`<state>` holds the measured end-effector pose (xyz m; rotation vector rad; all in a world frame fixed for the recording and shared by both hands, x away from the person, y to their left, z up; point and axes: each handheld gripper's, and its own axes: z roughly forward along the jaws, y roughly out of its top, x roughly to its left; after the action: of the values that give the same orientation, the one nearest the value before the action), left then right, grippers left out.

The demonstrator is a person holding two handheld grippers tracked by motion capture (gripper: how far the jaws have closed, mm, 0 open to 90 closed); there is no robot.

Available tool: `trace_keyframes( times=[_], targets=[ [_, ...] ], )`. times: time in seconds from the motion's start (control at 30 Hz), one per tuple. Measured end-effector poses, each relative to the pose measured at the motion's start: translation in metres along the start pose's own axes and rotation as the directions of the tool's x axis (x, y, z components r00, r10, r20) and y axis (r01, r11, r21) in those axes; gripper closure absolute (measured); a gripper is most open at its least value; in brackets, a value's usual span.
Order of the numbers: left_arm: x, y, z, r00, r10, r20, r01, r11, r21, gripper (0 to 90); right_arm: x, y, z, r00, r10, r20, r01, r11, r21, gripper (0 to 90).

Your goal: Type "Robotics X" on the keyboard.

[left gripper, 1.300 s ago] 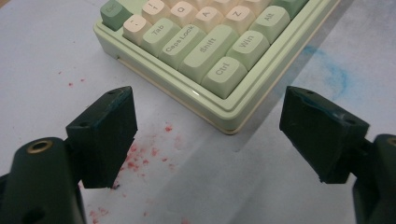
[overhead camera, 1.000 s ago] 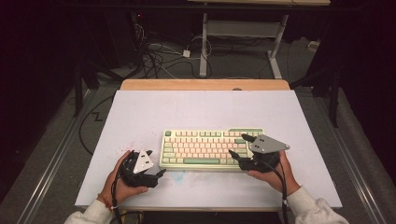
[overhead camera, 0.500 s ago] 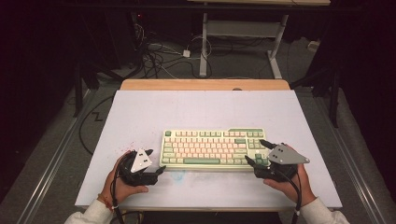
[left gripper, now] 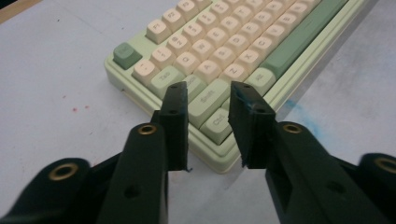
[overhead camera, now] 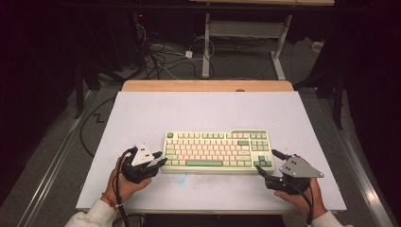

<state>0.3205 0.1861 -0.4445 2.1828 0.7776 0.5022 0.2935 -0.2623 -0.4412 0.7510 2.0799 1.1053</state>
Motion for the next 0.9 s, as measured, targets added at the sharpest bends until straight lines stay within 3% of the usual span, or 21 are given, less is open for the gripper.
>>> trace_keyframes(
  times=[0.27,0.6,0.9],
  targets=[
    [-0.004,0.019,0.006,0.9993,0.034,0.012,-0.034,0.9991,0.025,86.3,0.001,-0.003,0.000,1.0000,0.005,0.001,-0.005,1.000,0.010,27.1],
    [-0.011,0.048,0.023,0.9963,0.067,0.054,-0.069,0.9966,0.045,87.5,0.002,-0.003,0.002,1.0000,-0.004,-0.003,0.004,1.000,0.017,27.1],
    [-0.019,0.068,0.049,0.9891,0.115,0.092,-0.122,0.9894,0.078,87.6,0.003,-0.004,0.004,0.9999,-0.009,-0.012,0.009,1.000,0.024,27.1]
  ],
)
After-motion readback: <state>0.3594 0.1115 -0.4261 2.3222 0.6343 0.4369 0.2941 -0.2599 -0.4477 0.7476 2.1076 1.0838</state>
